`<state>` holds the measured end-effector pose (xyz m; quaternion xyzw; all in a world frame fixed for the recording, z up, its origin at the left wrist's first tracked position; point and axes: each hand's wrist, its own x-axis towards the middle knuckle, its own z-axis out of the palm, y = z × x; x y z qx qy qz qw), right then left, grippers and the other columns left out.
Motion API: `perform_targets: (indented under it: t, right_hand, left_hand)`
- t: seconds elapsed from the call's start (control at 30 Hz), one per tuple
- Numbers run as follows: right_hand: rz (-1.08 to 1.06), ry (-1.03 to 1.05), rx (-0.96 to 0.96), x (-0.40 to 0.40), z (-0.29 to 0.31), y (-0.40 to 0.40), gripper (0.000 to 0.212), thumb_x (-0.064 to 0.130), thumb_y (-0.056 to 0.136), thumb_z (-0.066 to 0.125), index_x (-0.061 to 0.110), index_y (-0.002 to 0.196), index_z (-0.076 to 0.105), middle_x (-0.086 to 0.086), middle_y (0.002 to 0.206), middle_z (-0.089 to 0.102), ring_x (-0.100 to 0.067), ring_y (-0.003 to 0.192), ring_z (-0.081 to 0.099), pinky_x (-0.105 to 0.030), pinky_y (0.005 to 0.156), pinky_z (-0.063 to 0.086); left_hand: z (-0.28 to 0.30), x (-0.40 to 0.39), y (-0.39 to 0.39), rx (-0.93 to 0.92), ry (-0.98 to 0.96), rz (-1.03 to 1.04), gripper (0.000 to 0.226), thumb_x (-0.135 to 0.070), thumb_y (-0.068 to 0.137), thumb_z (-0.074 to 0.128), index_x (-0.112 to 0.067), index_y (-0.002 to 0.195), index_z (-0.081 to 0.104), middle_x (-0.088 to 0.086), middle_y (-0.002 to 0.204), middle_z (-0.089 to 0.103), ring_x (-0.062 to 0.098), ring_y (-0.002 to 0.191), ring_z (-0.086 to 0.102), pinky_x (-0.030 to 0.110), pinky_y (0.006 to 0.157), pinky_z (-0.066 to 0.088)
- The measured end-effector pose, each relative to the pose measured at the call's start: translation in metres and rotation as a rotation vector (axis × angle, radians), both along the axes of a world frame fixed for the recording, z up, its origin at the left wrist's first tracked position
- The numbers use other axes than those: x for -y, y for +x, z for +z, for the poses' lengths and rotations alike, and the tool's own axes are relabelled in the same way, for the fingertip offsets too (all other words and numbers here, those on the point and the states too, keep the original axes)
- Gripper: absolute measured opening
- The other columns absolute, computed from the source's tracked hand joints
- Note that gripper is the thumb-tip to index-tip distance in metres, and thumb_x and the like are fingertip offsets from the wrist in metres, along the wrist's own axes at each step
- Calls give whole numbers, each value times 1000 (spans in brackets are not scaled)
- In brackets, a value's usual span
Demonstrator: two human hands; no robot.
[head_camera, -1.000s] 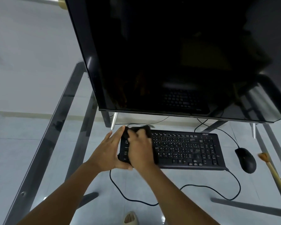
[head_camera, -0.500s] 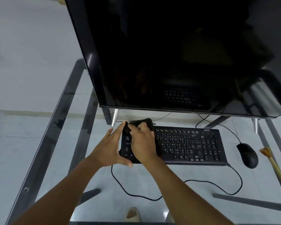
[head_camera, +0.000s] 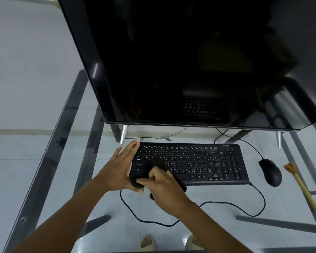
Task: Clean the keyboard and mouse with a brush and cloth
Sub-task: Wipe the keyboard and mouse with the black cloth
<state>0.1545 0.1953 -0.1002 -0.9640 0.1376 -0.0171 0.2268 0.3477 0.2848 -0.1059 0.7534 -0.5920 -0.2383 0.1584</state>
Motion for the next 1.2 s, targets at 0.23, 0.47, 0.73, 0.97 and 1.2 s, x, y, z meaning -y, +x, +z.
perform_targets:
  t: [0.23,0.47,0.73,0.97,1.2]
  right_hand:
    - [-581,-121,45,41,4,-81,11,36,89,55,33,98,61,11,80,55,-2,66,53,-14,57,42]
    - [-296,-33,25,-35,-3,5,31,31,77,73,35,105,61,0,92,57,-22,73,56,-28,59,48]
    - [-1039,-135,-8,98,15,-124,22,18,93,55,26,112,61,1,100,56,-23,78,60,-35,63,55]
    - [-511,-14,-15,43,8,-80,18,16,95,51,22,111,52,-10,96,54,-20,79,52,-37,69,49]
    - [-1178,-94,-61,157,3,-150,40,3,89,36,4,122,59,-19,92,54,-22,71,39,-24,61,36]
  left_hand:
    - [1,4,-2,-57,20,-5,145,-86,47,67,-29,150,-16,-23,154,-23,-10,138,-23,26,116,-15]
    - [-8,-3,3,-2,-24,-3,145,-87,47,67,-23,153,-9,-17,159,-14,-3,144,-10,33,120,-6]
    - [-13,-1,2,5,16,-13,146,-90,46,62,-26,149,-19,-20,155,-24,-3,143,-17,28,116,-13]
    - [0,15,-40,240,-29,-62,112,-89,77,26,-14,152,-8,-2,160,-14,10,145,-20,43,116,-12]
    - [-21,54,-97,364,-23,71,82,-68,95,13,-10,152,17,4,161,12,19,149,4,53,116,6]
